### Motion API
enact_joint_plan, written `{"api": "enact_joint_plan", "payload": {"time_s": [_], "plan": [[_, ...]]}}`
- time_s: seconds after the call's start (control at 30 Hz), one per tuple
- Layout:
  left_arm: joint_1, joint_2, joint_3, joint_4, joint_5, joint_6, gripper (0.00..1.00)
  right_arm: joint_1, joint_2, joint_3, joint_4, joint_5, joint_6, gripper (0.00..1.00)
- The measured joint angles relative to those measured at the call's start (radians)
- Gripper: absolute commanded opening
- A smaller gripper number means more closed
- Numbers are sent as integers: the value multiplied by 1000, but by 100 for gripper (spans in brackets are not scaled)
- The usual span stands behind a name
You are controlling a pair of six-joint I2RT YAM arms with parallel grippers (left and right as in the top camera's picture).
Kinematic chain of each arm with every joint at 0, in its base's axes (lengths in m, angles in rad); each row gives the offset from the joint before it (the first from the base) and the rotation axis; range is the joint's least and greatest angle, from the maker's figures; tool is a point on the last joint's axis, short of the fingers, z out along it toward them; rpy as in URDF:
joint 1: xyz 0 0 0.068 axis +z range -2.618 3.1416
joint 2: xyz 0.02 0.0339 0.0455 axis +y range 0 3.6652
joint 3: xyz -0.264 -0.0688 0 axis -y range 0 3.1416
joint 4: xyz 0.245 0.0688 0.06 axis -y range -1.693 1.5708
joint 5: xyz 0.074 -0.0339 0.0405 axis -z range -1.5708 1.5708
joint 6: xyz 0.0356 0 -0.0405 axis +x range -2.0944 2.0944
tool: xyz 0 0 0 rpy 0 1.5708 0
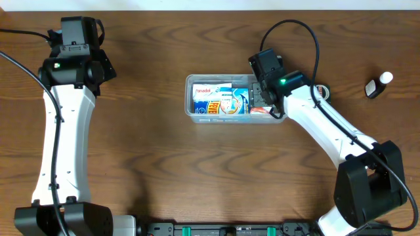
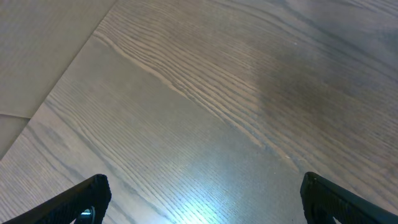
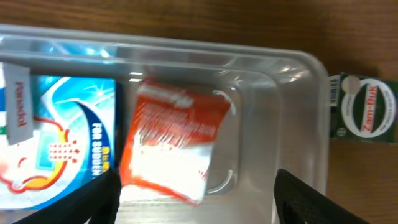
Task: Pack container
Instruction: 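Lower the red box into the container's right side and release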
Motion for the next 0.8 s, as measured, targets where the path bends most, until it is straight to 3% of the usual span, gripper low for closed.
{"api": "enact_joint_plan", "payload": {"time_s": [0.2, 0.4, 0.43, 0.53, 0.8], "plan": [[0, 0, 0, 0, 0, 0, 98, -2, 0, 0, 10, 6, -1, 77], [0, 0, 0, 0, 0, 0, 98, -8, 0, 0, -7, -10, -13, 69], [0, 0, 0, 0, 0, 0, 98, -13, 0, 0, -13, -17, -14, 58], [0, 0, 0, 0, 0, 0, 98, -31, 0, 0, -23, -33, -19, 1], [0, 0, 0, 0, 0, 0, 98, -48, 0, 0, -28, -43, -16, 1]]}}
